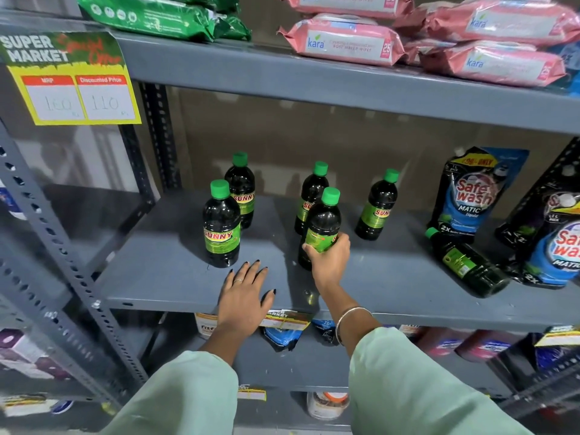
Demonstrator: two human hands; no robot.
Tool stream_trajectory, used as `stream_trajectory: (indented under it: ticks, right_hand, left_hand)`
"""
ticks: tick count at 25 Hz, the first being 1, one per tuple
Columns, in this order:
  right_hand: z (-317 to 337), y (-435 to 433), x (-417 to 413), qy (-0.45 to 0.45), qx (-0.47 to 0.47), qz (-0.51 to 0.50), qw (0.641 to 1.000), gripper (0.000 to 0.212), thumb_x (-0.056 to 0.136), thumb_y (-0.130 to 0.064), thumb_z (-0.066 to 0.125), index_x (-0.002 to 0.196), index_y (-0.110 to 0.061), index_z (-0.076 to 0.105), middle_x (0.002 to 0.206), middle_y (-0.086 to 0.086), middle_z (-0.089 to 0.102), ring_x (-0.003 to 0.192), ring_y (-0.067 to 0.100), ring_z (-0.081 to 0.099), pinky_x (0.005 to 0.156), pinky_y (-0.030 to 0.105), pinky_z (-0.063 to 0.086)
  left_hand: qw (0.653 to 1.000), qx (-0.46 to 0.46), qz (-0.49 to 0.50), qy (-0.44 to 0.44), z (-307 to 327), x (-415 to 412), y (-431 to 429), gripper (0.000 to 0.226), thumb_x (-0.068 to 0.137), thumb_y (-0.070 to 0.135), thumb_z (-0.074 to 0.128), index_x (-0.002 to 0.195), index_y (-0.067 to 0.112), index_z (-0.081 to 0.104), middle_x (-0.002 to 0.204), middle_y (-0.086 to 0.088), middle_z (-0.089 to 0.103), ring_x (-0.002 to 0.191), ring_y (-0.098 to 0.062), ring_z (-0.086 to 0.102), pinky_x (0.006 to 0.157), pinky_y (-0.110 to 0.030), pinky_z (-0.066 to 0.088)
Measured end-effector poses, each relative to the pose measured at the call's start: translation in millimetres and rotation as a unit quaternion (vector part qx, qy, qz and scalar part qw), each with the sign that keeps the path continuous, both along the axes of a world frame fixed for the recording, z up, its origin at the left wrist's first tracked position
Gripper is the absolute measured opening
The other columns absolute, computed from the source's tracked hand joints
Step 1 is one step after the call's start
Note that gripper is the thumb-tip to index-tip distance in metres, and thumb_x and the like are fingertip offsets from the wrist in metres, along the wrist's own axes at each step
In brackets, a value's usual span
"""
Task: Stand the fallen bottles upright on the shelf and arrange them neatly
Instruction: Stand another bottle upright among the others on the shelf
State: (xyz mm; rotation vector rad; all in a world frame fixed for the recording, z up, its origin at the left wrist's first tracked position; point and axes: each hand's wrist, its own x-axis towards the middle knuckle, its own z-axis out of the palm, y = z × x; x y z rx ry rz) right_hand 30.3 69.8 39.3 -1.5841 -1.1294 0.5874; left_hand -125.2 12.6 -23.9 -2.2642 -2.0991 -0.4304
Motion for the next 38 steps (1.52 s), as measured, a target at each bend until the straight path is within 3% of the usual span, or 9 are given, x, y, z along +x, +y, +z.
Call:
stream_trajectory:
  ticks: [4, 8, 12, 14, 17, 23, 27, 34, 38]
  right_hand:
    - [-3, 0, 0, -0.004, -0.007, 0.007, 1.0, 0.073, 0.061, -0.015, 0.082, 0.118, -0.002, 0.039, 0.12, 0.015, 0.045, 0.116, 0.026, 0.039, 0.095, 0.034, 0.036]
    - [-12, -5, -1, 0.042, -0.035, 0.036, 0.998, 0.06, 0.067, -0.006, 0.071, 0.118, -0.006, 0.04, 0.113, 0.015, 0.053, 0.108, 0.032, 0.053, 0.08, 0.037, 0.045]
    - [-5, 2, -1, -0.029, -0.049, 0.031, 0.998, 0.073, 0.061, -0.018, 0.083, 0.118, -0.002, 0.04, 0.12, 0.014, 0.045, 0.117, 0.026, 0.039, 0.092, 0.036, 0.039]
    - [-9, 3, 0, -0.007, -0.055, 0.068, 0.996, 0.073, 0.063, -0.01, 0.079, 0.122, -0.002, 0.037, 0.122, 0.016, 0.045, 0.117, 0.028, 0.042, 0.091, 0.033, 0.039]
    - [-12, 2, 3, 0.01, -0.064, 0.092, 0.994, 0.064, 0.066, -0.004, 0.074, 0.12, -0.005, 0.04, 0.117, 0.016, 0.055, 0.107, 0.03, 0.055, 0.082, 0.031, 0.044]
    - [-13, 8, 4, -0.043, -0.06, 0.092, 0.993, 0.066, 0.057, -0.017, 0.083, 0.11, -0.006, 0.045, 0.11, 0.01, 0.052, 0.1, 0.021, 0.052, 0.088, 0.037, 0.049]
    - [-13, 6, 3, -0.033, -0.056, 0.085, 0.994, 0.062, 0.061, -0.012, 0.082, 0.11, -0.006, 0.044, 0.111, 0.012, 0.056, 0.1, 0.023, 0.055, 0.082, 0.03, 0.046]
    - [-15, -14, 30, -0.038, -0.093, 0.109, 0.989, 0.103, 0.06, -0.027, 0.085, 0.14, -0.005, 0.024, 0.145, 0.015, 0.036, 0.134, 0.029, 0.036, 0.111, 0.043, 0.034]
    - [-10, -24, 76, -0.08, -0.083, 0.06, 0.992, 0.093, 0.067, -0.032, 0.079, 0.138, -0.004, 0.027, 0.139, 0.018, 0.042, 0.13, 0.031, 0.04, 0.11, 0.046, 0.036]
  left_hand:
    - [1.0, 0.005, 0.0, -0.005, -1, 0, 0, 0.074, 0.077, 0.054, 0.005, 0.138, 0.021, 0.032, 0.149, -0.001, 0.034, 0.139, -0.021, 0.027, 0.114, -0.043, 0.019]
    - [1.0, 0.01, 0.0, -0.006, 0, 1, 0, 0.074, 0.077, 0.053, 0.005, 0.138, 0.021, 0.032, 0.149, -0.001, 0.034, 0.139, -0.021, 0.026, 0.114, -0.043, 0.019]
    - [1.0, 0.003, -0.002, -0.007, 0, 0, 0, 0.078, 0.074, 0.054, -0.002, 0.141, 0.023, 0.024, 0.153, 0.001, 0.025, 0.141, -0.019, 0.018, 0.116, -0.04, 0.013]
    - [1.0, 0.003, -0.003, -0.006, 0, 0, 0, 0.078, 0.074, 0.054, -0.002, 0.141, 0.023, 0.023, 0.153, 0.001, 0.025, 0.141, -0.019, 0.018, 0.116, -0.04, 0.012]
    - [1.0, 0.006, -0.004, -0.008, 1, 0, 0, 0.076, 0.076, 0.054, 0.001, 0.14, 0.022, 0.028, 0.151, -0.001, 0.03, 0.14, -0.02, 0.022, 0.115, -0.042, 0.015]
    - [1.0, 0.006, 0.007, 0.003, 0, 0, 0, 0.066, 0.08, 0.05, 0.016, 0.131, 0.02, 0.045, 0.141, -0.003, 0.047, 0.132, -0.023, 0.04, 0.108, -0.046, 0.03]
    - [1.0, 0.003, 0.006, 0.002, -1, -1, 0, 0.063, 0.081, 0.05, 0.019, 0.129, 0.02, 0.047, 0.138, -0.003, 0.05, 0.129, -0.023, 0.044, 0.106, -0.046, 0.034]
    - [1.0, -0.002, -0.013, -0.011, 0, -2, 0, 0.068, 0.079, 0.051, 0.014, 0.134, 0.02, 0.04, 0.146, -0.002, 0.041, 0.135, -0.022, 0.034, 0.112, -0.045, 0.025]
    - [0.999, -0.027, -0.011, -0.02, 6, 1, -2, 0.055, 0.091, 0.046, 0.029, 0.139, 0.02, 0.028, 0.152, -0.001, 0.028, 0.141, -0.02, 0.021, 0.117, -0.042, 0.014]
